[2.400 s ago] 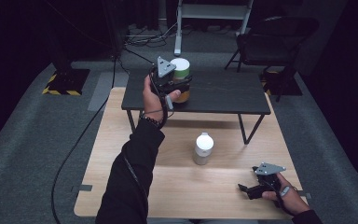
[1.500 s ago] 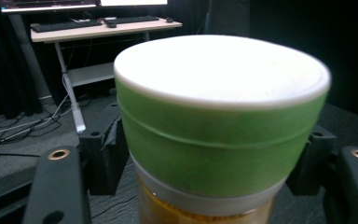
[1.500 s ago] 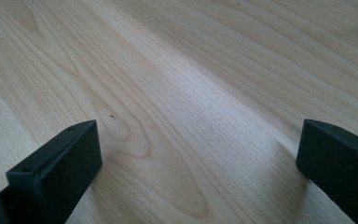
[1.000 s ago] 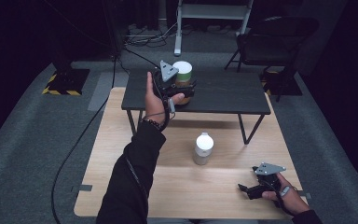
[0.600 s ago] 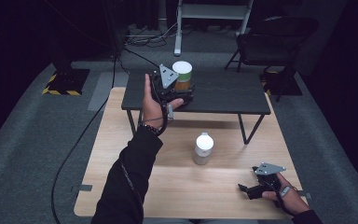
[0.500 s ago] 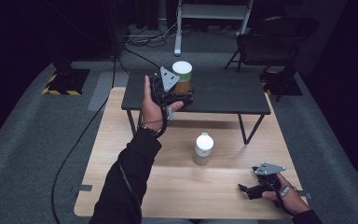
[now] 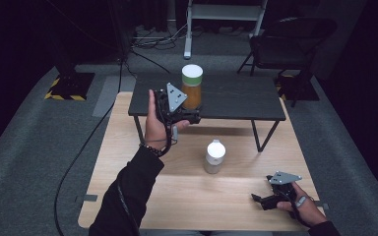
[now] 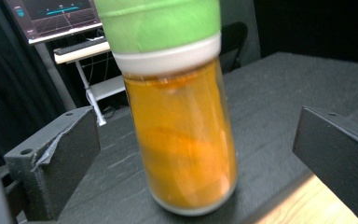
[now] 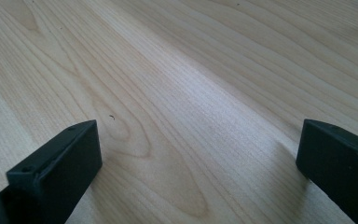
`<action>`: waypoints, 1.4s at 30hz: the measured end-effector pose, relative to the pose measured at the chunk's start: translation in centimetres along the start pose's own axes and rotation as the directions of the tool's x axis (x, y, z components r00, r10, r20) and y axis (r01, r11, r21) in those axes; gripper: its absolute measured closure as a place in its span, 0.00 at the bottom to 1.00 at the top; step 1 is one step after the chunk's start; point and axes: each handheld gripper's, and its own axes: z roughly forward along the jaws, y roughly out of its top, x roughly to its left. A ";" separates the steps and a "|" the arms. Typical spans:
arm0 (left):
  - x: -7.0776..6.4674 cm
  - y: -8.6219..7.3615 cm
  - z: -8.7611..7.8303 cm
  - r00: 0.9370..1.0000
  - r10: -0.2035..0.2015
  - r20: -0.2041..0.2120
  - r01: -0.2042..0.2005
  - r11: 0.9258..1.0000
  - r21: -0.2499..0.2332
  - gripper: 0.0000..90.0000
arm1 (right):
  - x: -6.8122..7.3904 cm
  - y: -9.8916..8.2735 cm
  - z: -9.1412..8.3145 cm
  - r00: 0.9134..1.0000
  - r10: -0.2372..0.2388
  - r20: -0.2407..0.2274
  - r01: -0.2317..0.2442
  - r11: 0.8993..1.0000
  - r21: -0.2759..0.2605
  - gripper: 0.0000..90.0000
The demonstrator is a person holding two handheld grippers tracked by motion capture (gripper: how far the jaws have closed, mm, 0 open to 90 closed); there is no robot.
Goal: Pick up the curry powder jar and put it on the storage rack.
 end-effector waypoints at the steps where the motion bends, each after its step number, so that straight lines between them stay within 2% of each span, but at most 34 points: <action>1: 0.0 -0.1 -0.2 1.000 0.006 0.007 -0.006 1.000 0.004 0.01 | 0.0 0.0 0.0 1.000 0.000 0.000 0.000 1.000 0.000 0.00; 6: -0.6 -0.6 -0.9 0.999 0.047 0.011 -0.047 0.999 0.019 0.01 | 0.0 0.0 0.0 1.000 0.000 0.000 0.000 1.000 0.000 0.00; 9: -0.7 -1.1 -1.2 0.998 0.053 0.019 -0.054 0.998 0.027 0.01 | 0.0 0.0 0.0 1.000 0.001 0.000 -0.001 1.000 0.000 0.00; 13: -1.1 -1.7 -1.6 0.996 0.091 0.023 -0.092 0.995 0.050 0.01 | 0.0 0.0 0.0 1.000 0.000 0.000 0.000 1.000 0.000 0.00; 16: -1.1 -2.3 -2.0 0.995 0.098 0.037 -0.100 0.993 0.061 0.01 | 0.0 0.0 0.0 1.000 0.000 0.000 0.000 1.000 0.000 0.00; 20: -1.3 -3.1 -2.5 0.992 0.117 0.042 -0.120 0.990 0.078 0.01 | 0.0 0.0 0.0 1.000 0.000 0.000 0.000 1.000 0.000 0.00; 23: -1.7 -3.8 -2.9 0.988 0.145 0.047 -0.149 0.984 0.099 0.01 | 0.0 0.0 0.0 1.000 0.000 0.000 0.000 1.000 0.000 0.00; 25: -1.8 -4.4 -3.1 0.986 0.153 0.061 -0.159 0.981 0.110 0.01 | 0.0 0.0 0.0 1.000 0.000 0.000 0.000 1.000 0.000 0.00; 33: -2.0 -6.1 -3.8 0.987 0.142 0.078 -0.152 0.977 0.147 0.01 | 0.0 0.0 0.0 1.000 0.000 0.000 0.000 1.000 0.000 0.00; 37: -2.2 -6.6 -4.3 0.982 0.174 0.079 -0.185 0.968 0.170 0.01 | 0.0 0.0 0.0 1.000 0.000 0.000 0.000 1.000 0.000 0.00; 42: -2.2 -7.3 -5.2 0.981 0.172 0.090 -0.187 0.963 0.192 0.01 | 0.0 0.0 0.0 1.000 0.000 0.000 0.000 1.000 0.000 0.00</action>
